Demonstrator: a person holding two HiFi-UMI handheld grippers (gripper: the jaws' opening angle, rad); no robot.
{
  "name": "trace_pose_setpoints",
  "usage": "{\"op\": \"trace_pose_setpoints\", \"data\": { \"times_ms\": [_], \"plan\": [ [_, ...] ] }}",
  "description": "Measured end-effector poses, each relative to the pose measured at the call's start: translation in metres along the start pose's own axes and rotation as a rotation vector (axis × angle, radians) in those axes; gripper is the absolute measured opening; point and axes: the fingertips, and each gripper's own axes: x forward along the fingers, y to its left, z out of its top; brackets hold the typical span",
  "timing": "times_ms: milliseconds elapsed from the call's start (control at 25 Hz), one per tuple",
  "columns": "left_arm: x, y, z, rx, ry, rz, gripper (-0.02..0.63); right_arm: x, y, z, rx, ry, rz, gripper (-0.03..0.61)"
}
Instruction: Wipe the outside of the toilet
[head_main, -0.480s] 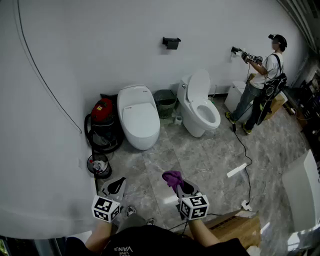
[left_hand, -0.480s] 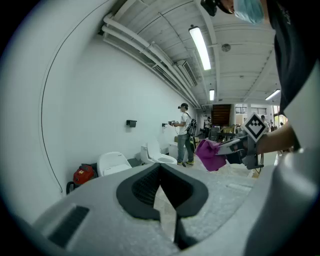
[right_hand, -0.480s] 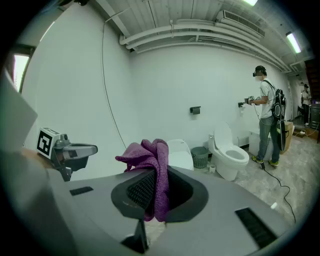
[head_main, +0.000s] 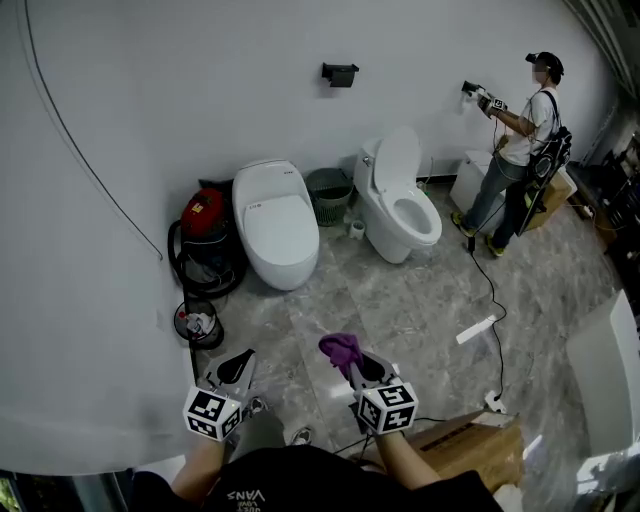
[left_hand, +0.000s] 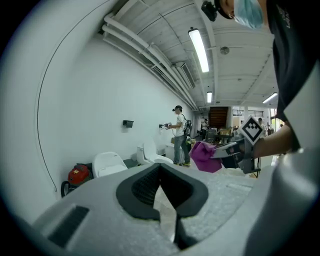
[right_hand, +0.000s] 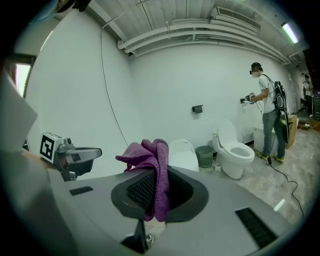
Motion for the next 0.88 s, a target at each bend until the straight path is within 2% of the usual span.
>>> {"op": "trace_pose_setpoints", "data": {
  "times_ms": [400,880],
  "plan": [
    [0.035,0.026,0.001,0.004,0.018,-0.054,0.002,0.043,-0.001,0.017,-0.002,0.006,0.001,0.04],
    [0.087,0.151,0.026,-0.009,0.017,-0.026,0.002,0.16,0.004,0.068,-0.014,0.03,-0.015,0.04]
  ]
}}
